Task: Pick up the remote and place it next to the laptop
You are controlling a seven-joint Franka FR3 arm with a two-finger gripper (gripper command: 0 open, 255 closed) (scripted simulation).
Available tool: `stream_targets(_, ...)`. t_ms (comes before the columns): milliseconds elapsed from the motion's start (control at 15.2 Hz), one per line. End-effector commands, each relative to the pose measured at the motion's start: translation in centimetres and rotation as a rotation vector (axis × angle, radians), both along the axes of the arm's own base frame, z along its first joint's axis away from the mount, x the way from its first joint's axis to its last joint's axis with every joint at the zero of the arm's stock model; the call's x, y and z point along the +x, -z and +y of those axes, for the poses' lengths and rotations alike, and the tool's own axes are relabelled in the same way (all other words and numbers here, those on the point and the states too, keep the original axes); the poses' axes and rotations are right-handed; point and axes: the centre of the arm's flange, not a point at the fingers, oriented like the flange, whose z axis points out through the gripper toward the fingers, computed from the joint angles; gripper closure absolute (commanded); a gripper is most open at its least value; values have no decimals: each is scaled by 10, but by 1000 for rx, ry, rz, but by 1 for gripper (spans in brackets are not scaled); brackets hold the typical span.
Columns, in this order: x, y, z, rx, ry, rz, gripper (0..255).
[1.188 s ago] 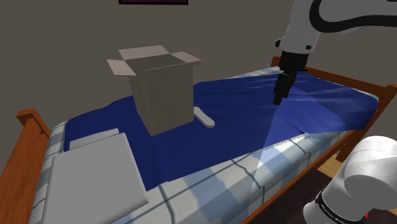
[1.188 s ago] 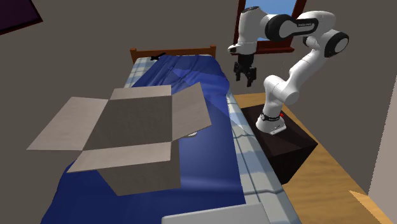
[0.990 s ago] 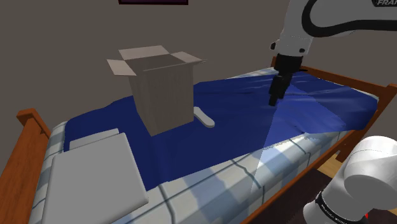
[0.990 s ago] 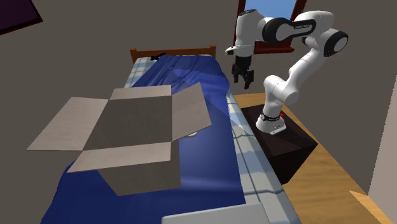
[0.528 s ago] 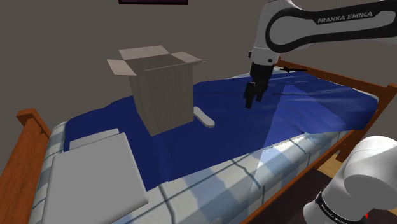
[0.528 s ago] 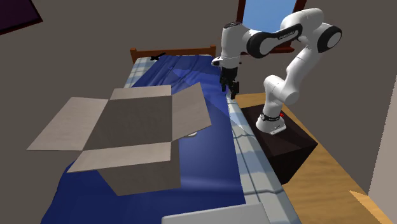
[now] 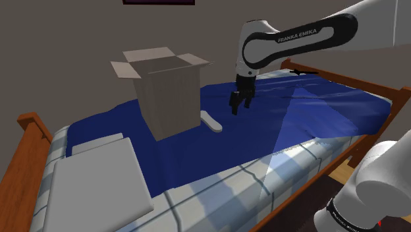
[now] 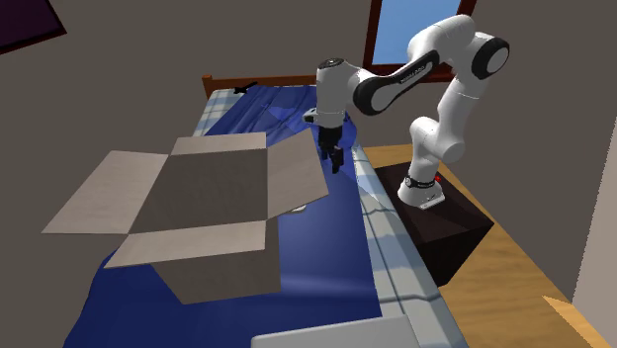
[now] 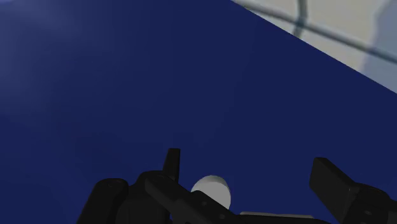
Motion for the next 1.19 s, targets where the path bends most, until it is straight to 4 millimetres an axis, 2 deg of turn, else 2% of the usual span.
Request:
stream_targets(0,22,16,4,-6,10,-3,0)
stream_targets(990,192,113,14,-54,83,-15,0)
stream_targets(1122,192,118,14,-54,83,-15,0)
